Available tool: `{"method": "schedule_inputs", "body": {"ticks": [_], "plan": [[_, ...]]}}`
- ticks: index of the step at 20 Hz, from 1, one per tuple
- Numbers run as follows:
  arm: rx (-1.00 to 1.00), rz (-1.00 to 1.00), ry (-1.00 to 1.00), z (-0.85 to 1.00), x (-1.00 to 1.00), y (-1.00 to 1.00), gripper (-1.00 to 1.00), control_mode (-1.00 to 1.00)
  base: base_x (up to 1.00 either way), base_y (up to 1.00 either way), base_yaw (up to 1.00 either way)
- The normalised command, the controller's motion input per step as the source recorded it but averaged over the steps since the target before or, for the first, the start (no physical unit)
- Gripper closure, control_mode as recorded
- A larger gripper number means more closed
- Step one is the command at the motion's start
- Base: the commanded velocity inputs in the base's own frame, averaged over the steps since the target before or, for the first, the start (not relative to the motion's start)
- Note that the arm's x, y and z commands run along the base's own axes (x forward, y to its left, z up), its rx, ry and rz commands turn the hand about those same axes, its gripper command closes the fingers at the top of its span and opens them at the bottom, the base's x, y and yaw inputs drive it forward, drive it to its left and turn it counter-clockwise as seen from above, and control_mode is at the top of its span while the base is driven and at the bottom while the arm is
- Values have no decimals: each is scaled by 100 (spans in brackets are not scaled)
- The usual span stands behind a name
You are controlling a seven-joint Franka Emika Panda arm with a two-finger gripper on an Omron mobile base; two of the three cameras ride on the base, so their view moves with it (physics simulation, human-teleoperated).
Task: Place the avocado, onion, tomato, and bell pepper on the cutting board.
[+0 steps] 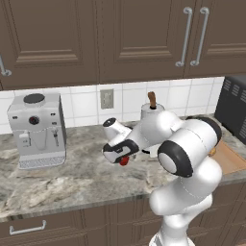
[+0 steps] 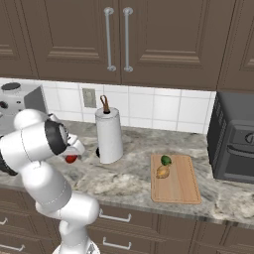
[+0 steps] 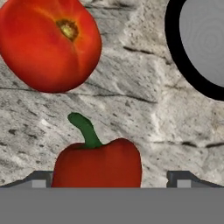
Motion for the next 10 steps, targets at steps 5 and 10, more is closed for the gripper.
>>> {"method": "schedule_inputs", "body": {"ticks": [5,10], "plan": [[2,-5,-1,-17,-2,0,100,-100,0,0,0],[-2,-4,1,-13,-3,3,100,-100,0,0,0]]}}
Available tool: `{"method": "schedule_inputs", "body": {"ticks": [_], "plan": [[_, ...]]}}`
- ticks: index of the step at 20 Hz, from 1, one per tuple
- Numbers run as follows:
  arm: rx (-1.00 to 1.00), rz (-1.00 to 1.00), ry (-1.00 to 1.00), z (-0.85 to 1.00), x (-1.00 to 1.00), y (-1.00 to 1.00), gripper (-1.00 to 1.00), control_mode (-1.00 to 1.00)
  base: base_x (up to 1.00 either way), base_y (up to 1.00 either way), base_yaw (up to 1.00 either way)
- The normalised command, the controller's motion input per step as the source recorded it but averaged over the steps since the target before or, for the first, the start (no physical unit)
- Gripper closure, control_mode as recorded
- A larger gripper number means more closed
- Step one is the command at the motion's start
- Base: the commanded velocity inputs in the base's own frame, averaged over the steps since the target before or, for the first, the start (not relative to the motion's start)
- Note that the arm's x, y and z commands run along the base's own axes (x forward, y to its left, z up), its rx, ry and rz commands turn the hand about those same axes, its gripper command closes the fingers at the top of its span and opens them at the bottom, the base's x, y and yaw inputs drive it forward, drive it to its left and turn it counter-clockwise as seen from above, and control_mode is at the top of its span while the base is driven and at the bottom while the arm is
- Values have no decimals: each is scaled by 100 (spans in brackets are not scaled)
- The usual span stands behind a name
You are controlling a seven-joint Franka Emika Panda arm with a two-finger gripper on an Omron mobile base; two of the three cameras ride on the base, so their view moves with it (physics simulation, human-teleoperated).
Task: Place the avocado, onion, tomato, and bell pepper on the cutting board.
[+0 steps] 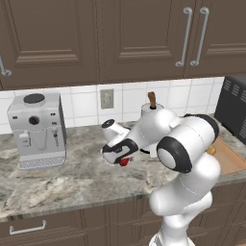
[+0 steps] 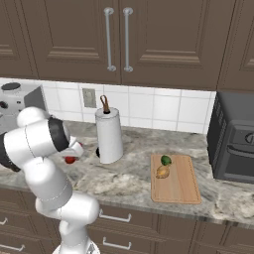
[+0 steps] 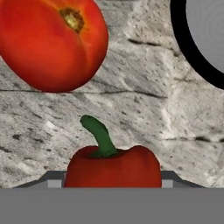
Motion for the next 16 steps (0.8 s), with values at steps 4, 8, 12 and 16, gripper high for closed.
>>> {"method": "schedule_inputs", "body": {"ticks": [4,8,12,16], "plan": [[-2,-4,-4,16,-15,3,100,-100,0,0,0],[-1,-8,0,56,-29,-1,100,-100,0,0,0],[0,-11,0,47,-32,-4,100,-100,0,0,0],[0,-9,1,35,-36,-25,100,-100,0,0,0]]}}
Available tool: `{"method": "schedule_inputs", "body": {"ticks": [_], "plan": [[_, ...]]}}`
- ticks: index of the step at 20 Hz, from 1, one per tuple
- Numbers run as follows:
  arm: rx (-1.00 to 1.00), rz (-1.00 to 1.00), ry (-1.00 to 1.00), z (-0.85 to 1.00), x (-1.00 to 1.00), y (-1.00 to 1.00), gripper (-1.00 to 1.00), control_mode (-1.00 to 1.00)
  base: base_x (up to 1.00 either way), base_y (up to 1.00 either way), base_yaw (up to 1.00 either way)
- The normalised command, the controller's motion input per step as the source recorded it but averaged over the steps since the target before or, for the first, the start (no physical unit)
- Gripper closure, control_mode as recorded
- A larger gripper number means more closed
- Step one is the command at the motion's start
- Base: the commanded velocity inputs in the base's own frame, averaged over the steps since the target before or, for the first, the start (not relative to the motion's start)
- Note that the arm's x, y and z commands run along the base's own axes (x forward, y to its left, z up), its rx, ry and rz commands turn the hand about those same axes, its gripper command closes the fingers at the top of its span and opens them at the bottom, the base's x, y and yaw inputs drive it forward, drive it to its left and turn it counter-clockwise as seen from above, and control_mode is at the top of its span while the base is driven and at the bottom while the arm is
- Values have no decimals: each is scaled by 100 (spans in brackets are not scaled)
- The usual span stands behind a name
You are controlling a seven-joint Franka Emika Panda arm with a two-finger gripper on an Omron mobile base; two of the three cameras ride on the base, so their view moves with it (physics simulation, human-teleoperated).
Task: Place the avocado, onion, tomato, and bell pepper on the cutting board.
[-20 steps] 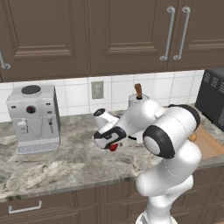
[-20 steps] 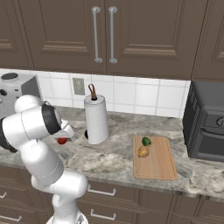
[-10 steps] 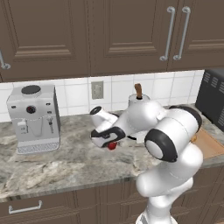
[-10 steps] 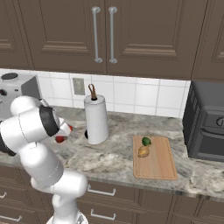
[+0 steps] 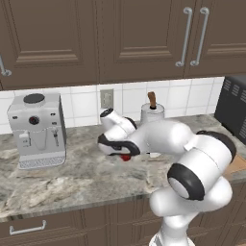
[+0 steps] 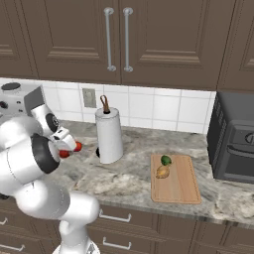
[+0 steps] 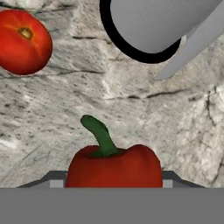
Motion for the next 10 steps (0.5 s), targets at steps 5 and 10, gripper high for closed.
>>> {"method": "schedule_inputs", "body": {"ticks": [5,10], "plan": [[0,-6,0,2,-56,-63,100,-100,0,0,0],[1,-9,2,8,-36,-75,100,-100,0,0,0]]}}
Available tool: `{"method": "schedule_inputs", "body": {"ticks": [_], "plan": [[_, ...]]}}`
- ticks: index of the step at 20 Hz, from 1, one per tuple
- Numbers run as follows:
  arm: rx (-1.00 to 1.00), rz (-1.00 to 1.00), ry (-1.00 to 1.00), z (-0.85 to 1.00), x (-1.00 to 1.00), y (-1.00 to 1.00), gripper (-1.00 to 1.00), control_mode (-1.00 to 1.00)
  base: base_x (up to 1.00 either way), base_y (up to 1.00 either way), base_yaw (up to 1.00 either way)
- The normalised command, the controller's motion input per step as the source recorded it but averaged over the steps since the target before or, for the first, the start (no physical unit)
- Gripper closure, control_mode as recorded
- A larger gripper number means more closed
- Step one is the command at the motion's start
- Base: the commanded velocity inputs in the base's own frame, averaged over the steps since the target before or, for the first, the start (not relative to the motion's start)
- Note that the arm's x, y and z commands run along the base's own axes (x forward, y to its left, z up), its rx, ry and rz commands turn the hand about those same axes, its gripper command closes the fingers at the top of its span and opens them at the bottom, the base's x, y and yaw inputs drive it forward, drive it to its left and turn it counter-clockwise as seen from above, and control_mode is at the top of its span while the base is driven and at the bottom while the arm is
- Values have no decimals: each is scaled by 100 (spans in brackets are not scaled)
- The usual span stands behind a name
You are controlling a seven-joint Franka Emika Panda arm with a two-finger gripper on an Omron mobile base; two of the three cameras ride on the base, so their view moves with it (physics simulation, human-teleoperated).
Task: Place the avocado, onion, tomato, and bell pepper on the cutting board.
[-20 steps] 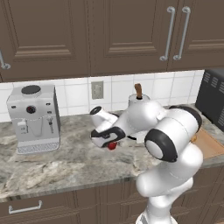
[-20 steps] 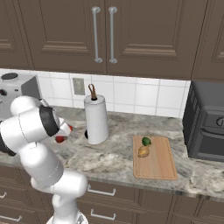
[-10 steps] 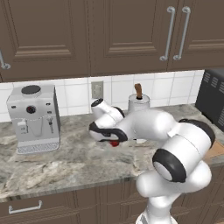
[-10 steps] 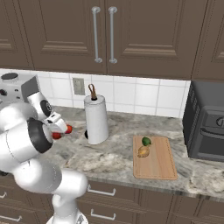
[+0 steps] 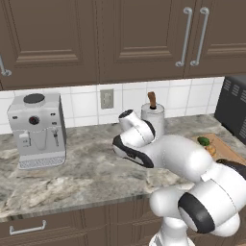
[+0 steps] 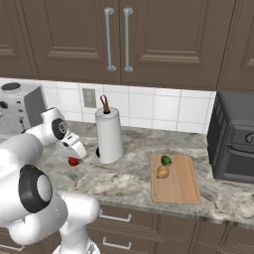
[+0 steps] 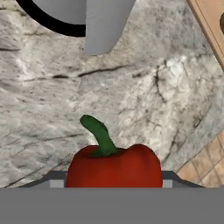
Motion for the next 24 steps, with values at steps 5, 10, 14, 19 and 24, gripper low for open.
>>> {"method": "schedule_inputs", "body": {"ticks": [5,10,14,19,24], "plan": [[1,-10,5,5,-8,-80,100,-100,0,0,0],[2,-13,2,3,0,-84,100,-100,0,0,0],[3,-16,3,13,0,-88,100,-100,0,0,0],[3,-15,1,15,0,-89,100,-100,0,0,0],[3,-16,0,20,0,-92,100,-100,0,0,0]]}}
